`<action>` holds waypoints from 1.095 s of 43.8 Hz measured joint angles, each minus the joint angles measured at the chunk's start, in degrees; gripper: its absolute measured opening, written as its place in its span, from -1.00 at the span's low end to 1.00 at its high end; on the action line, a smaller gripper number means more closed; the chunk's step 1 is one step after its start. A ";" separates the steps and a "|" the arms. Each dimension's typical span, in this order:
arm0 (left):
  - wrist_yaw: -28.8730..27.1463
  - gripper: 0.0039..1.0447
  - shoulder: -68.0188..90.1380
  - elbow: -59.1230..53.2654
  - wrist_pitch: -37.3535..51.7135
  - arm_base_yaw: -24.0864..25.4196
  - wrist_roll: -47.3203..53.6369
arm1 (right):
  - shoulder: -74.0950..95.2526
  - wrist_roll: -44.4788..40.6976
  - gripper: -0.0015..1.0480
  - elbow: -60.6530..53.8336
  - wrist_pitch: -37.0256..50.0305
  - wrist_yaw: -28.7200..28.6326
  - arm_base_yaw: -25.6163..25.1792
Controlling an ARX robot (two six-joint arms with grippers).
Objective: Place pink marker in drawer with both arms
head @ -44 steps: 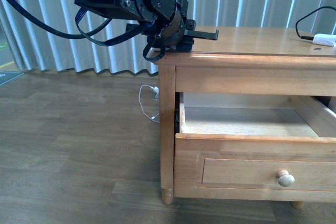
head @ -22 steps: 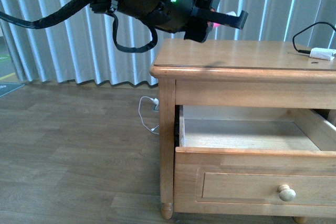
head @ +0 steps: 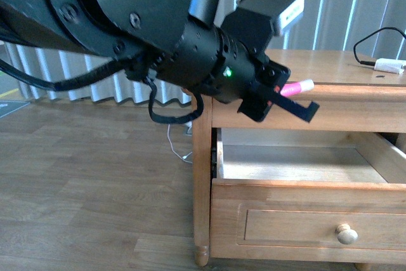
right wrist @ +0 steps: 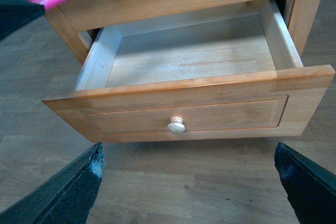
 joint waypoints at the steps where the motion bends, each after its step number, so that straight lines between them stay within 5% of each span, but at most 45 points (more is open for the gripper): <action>1: -0.28 -0.73 0.68 0.09 0.26 -0.17 0.07 | 0.00 0.00 0.83 0.00 0.00 0.00 0.00; 31: -5.70 -0.73 17.62 12.81 -1.25 -2.38 -1.07 | -0.02 0.00 0.83 0.00 0.00 0.00 0.00; 41: -8.98 0.11 17.66 12.68 -0.31 -3.21 -2.73 | -0.02 0.02 0.83 0.00 0.00 0.00 0.00; 48: -17.68 0.71 12.57 5.90 2.64 -3.08 -4.76 | -0.02 0.00 0.83 0.00 0.00 0.00 0.00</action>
